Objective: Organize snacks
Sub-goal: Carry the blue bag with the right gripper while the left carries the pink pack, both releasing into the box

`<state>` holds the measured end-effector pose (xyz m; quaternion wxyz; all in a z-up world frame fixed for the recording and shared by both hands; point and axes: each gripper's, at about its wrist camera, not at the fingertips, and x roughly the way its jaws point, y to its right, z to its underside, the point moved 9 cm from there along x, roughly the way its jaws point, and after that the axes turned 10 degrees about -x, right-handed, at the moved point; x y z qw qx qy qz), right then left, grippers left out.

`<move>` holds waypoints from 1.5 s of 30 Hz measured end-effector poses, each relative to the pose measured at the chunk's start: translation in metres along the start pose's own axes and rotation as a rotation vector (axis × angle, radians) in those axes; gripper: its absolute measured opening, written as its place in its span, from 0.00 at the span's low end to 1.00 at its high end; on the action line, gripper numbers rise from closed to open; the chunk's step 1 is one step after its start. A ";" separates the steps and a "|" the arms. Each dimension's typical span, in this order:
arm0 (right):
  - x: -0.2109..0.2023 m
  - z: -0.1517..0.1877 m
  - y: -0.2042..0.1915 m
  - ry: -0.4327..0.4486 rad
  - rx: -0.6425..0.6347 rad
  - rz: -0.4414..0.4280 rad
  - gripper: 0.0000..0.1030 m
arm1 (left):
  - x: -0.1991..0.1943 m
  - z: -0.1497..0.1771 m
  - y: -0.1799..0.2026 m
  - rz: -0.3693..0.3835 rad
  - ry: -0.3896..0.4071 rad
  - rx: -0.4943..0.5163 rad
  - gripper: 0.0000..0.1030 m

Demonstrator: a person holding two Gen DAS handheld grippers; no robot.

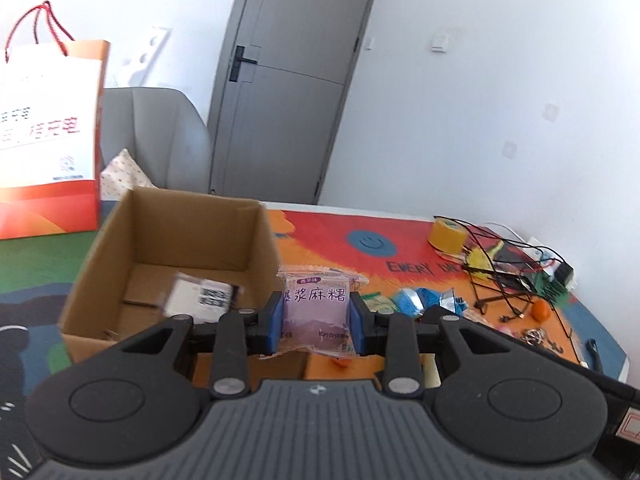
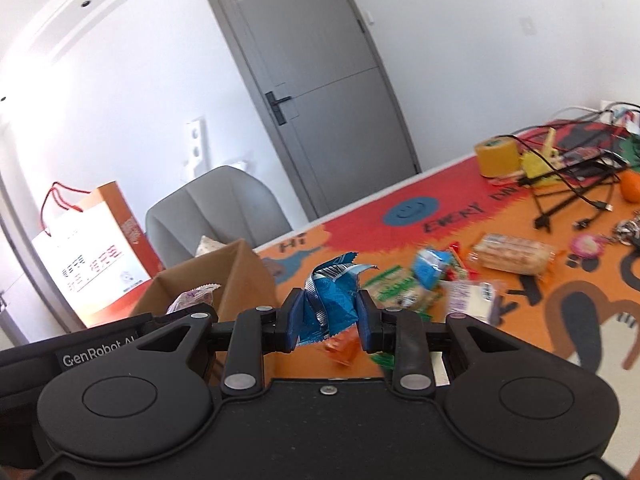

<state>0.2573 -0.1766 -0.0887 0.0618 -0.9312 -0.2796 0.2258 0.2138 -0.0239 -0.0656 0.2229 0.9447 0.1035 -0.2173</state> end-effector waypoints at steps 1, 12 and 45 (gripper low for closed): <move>0.003 -0.001 -0.005 -0.003 -0.006 -0.004 0.28 | -0.002 -0.003 -0.006 -0.008 0.005 -0.002 0.31; 0.023 -0.011 -0.065 -0.016 -0.040 -0.086 0.28 | -0.005 -0.027 -0.073 -0.116 0.039 -0.066 0.31; 0.056 -0.009 -0.112 -0.045 -0.051 -0.122 0.48 | 0.005 -0.035 -0.119 -0.150 0.001 -0.137 0.63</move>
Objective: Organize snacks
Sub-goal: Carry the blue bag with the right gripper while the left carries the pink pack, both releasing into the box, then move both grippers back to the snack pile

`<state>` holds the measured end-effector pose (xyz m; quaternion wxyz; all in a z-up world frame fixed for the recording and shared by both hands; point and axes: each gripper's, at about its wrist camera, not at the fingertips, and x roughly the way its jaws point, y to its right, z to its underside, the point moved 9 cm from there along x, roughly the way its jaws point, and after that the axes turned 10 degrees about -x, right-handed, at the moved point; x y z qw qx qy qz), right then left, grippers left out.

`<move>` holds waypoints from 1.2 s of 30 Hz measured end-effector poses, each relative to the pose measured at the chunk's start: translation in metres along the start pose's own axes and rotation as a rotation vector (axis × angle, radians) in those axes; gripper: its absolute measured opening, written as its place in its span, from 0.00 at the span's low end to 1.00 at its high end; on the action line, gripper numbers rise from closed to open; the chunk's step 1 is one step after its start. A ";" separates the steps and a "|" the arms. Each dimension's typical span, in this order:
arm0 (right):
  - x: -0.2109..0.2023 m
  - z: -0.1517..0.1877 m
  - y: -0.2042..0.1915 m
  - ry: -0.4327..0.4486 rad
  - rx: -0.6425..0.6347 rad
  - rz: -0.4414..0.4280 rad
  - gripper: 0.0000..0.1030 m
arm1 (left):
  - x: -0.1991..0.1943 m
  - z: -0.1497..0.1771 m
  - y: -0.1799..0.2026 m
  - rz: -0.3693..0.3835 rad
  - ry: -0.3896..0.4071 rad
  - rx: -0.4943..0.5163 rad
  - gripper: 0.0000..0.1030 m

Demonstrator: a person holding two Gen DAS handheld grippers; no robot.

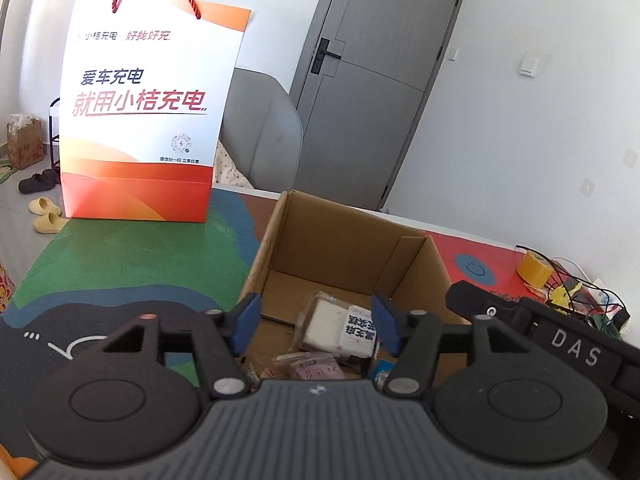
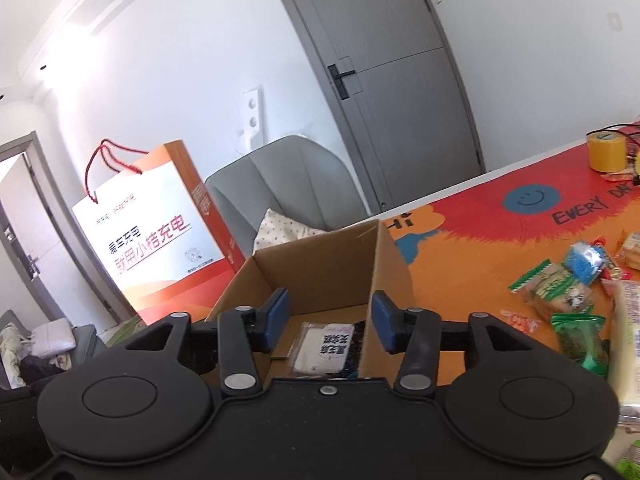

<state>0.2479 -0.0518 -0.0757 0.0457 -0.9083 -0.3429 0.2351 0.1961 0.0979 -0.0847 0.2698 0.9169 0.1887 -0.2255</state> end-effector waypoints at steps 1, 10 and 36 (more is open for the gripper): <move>-0.003 0.000 0.004 -0.001 0.012 0.001 0.48 | -0.001 0.001 0.002 -0.002 -0.001 0.000 0.67; -0.033 0.009 0.038 -0.032 0.080 0.050 0.63 | -0.018 0.006 0.014 -0.025 0.007 -0.016 0.90; -0.156 -0.002 0.138 -0.032 0.042 0.355 0.89 | -0.050 0.041 0.100 0.130 -0.096 0.117 0.96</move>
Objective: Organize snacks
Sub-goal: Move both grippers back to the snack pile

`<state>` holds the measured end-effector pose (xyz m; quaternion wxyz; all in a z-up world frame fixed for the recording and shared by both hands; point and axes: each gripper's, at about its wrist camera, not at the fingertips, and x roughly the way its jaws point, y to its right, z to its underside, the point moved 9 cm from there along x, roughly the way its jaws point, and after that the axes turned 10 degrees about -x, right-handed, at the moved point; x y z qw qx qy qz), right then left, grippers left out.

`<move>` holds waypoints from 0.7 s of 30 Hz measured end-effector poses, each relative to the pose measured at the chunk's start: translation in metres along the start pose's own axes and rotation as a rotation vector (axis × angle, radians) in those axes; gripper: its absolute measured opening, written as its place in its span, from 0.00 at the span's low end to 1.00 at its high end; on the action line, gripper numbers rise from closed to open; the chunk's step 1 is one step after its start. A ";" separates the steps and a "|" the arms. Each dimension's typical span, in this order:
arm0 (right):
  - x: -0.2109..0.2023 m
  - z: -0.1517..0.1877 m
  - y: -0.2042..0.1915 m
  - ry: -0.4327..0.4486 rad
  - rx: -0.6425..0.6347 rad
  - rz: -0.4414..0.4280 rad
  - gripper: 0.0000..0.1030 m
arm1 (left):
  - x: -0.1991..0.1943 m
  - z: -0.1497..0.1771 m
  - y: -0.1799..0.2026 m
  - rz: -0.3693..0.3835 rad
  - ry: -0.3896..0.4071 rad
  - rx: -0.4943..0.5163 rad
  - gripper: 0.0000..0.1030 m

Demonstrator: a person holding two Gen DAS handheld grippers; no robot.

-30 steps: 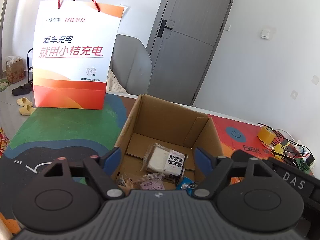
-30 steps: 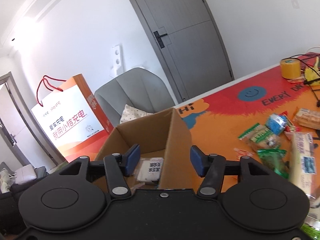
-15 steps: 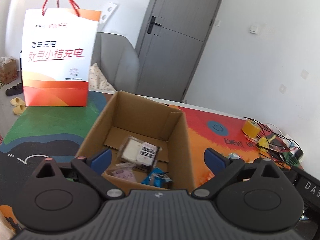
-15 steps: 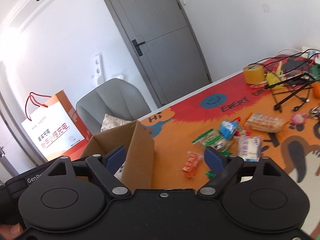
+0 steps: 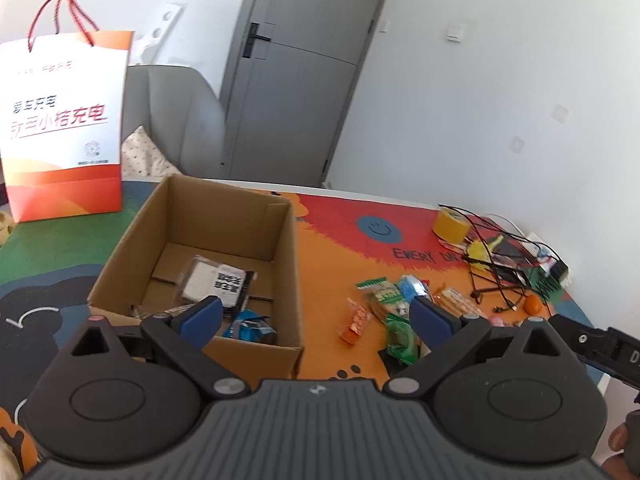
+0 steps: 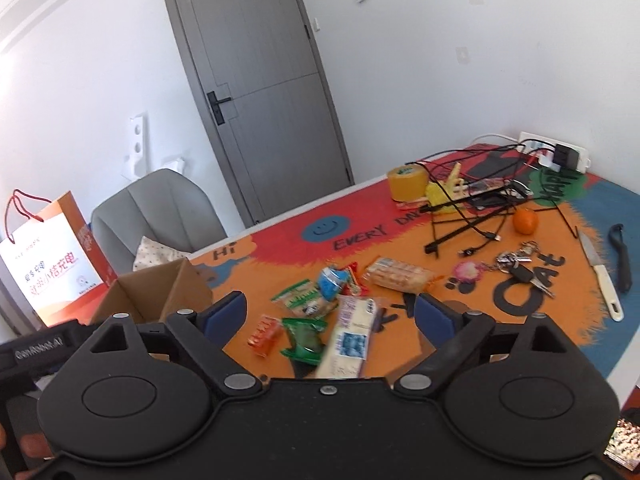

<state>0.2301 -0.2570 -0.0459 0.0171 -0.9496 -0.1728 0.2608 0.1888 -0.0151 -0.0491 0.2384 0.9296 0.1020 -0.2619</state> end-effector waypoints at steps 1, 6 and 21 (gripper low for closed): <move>0.000 0.003 0.002 -0.007 -0.002 0.003 0.89 | -0.001 0.001 0.004 0.008 -0.001 0.013 0.96; -0.002 0.016 0.011 -0.032 -0.007 0.007 0.89 | -0.003 0.010 0.019 0.054 -0.007 0.047 0.96; 0.011 0.064 0.009 -0.127 -0.039 -0.002 0.85 | 0.003 0.050 0.032 0.103 -0.076 0.104 0.86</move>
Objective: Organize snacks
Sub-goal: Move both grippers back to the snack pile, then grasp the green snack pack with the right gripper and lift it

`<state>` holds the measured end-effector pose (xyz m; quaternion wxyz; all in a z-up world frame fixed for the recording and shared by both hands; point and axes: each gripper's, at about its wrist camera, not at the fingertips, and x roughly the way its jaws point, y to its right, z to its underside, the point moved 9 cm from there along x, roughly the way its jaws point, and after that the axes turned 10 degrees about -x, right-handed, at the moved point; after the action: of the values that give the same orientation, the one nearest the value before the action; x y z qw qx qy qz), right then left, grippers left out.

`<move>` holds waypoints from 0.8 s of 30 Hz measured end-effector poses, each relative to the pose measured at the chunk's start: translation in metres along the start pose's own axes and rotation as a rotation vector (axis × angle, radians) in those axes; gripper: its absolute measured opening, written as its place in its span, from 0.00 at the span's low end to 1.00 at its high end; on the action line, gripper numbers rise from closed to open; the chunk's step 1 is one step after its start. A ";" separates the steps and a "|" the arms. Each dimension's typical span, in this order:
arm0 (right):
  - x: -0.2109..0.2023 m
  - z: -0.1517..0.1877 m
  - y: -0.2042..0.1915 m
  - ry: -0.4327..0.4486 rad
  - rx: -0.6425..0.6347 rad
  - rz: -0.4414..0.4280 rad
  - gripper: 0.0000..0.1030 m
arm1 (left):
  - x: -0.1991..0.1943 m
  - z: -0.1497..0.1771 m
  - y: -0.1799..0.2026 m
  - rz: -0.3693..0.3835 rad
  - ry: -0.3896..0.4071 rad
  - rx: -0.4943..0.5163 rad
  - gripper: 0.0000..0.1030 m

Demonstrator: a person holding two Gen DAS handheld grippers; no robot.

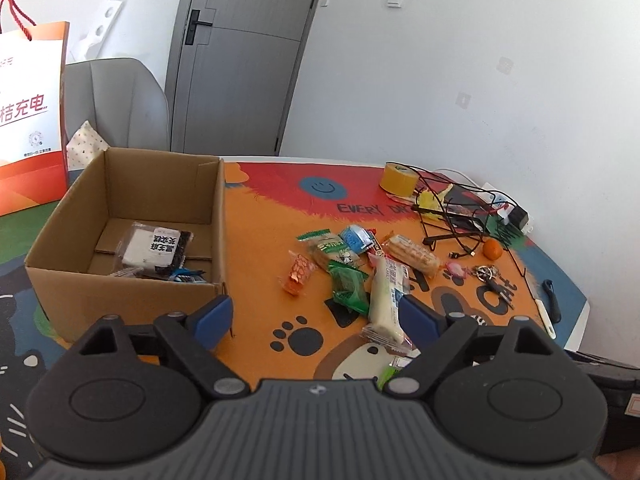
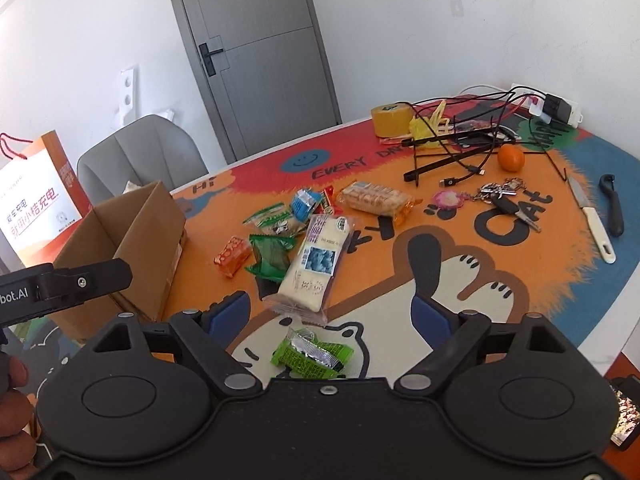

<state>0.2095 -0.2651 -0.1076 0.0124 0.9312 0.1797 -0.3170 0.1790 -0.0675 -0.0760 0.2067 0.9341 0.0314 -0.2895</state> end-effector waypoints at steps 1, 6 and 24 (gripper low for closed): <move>0.003 0.002 -0.001 -0.002 -0.001 -0.003 0.85 | 0.001 0.002 0.000 0.002 0.000 0.002 0.85; 0.018 0.013 -0.005 -0.013 -0.009 -0.026 0.85 | 0.018 0.013 -0.004 0.012 -0.042 -0.014 0.67; 0.050 0.046 0.001 -0.026 0.022 -0.110 0.34 | 0.056 0.039 -0.002 -0.033 -0.111 0.031 0.65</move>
<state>0.2197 -0.2565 -0.1737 -0.0129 0.9157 0.2271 -0.3312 0.2050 -0.0847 -0.1370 0.1889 0.9190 0.0311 -0.3446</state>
